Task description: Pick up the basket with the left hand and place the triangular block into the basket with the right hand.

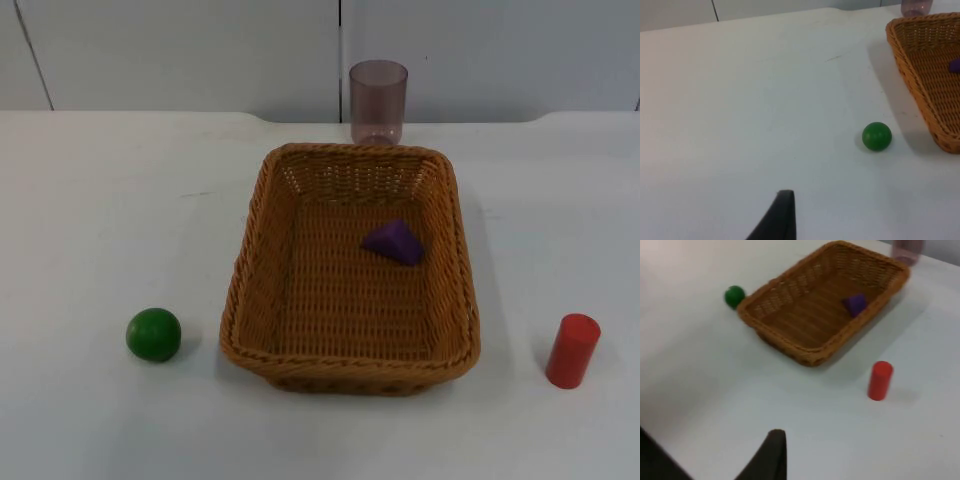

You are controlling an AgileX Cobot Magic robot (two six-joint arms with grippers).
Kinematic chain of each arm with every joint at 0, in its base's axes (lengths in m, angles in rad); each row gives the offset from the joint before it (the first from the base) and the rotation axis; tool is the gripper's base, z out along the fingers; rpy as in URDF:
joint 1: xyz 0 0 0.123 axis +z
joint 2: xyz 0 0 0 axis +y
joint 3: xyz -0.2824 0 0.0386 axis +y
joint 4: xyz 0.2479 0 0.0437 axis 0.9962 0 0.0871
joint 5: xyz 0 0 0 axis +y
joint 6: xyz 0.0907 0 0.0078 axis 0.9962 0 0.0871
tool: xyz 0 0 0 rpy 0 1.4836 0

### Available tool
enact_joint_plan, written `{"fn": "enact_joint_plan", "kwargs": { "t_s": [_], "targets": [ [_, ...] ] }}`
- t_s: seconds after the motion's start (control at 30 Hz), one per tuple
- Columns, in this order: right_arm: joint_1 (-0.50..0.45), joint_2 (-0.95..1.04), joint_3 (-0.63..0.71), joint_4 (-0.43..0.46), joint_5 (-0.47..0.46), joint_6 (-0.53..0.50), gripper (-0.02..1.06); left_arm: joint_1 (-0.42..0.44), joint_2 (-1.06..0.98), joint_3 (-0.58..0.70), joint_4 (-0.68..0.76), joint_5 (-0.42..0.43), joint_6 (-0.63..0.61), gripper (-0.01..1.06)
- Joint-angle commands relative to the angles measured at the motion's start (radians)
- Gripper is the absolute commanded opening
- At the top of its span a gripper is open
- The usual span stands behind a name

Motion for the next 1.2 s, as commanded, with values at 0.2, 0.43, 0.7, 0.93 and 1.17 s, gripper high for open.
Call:
{"fn": "enact_joint_plan", "kwargs": {
  "t_s": [0.2,0.43,0.7,0.93,1.17],
  "targets": [
    [-0.295,-0.004,0.001,0.000,-0.015,0.007,1.05,0.000,-0.003,0.005,-0.010,-0.006,0.002,1.05],
    [-0.530,-0.004,0.001,-0.002,-0.015,0.007,1.05,0.000,-0.003,0.005,-0.010,-0.006,0.002,1.05],
    [-0.585,-0.004,0.001,-0.002,-0.015,0.007,1.05,0.000,-0.003,0.005,-0.010,-0.006,0.002,1.05],
    [-0.585,-0.004,0.001,-0.002,-0.015,0.007,1.05,0.061,-0.003,0.005,-0.010,-0.006,0.002,1.05],
    [-0.585,-0.004,0.001,-0.002,-0.015,0.007,1.05,0.192,-0.003,0.005,-0.010,-0.006,0.002,1.05]
  ]
}}
